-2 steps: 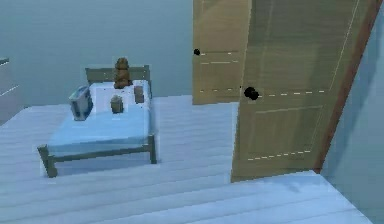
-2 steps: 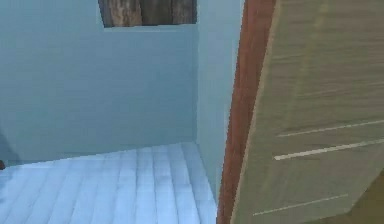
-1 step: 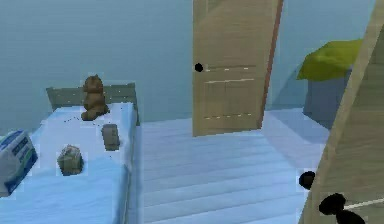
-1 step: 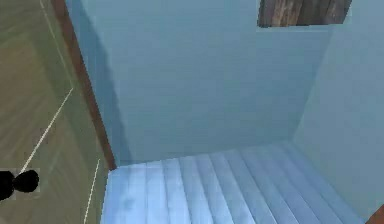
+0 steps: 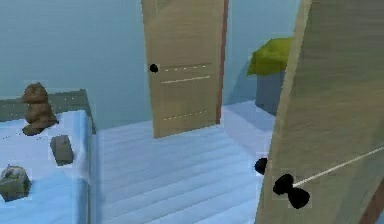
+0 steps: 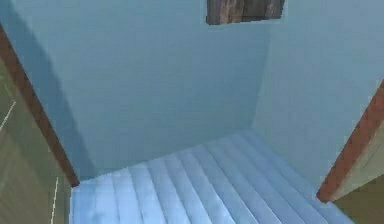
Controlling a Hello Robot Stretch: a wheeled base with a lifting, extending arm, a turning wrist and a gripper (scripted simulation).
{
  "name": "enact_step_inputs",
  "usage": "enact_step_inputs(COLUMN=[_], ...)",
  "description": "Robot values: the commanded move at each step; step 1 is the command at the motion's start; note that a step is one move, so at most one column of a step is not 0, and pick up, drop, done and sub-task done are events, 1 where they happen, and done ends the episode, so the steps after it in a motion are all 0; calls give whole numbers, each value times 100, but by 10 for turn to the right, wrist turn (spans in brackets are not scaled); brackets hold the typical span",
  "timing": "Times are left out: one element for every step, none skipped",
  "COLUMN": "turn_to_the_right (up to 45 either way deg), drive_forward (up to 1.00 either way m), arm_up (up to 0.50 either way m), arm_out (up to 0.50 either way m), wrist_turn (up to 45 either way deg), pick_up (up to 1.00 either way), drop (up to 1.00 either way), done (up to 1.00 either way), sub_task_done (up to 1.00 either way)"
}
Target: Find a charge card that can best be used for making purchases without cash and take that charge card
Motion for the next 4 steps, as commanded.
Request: enact_step_inputs(turn_to_the_right=[0, 0, 30, 0], drive_forward=[20, 35, 0, 35], arm_up=[0, 0, 0, 0], arm_out=[0, 0, 0, 0], wrist_turn=[0, 0, 0, 0], pick_up=[0, 0, 0, 0], drop=[0, 0, 0, 0], done=[0, 0, 0, 0], sub_task_done=[0, 0, 0, 0])
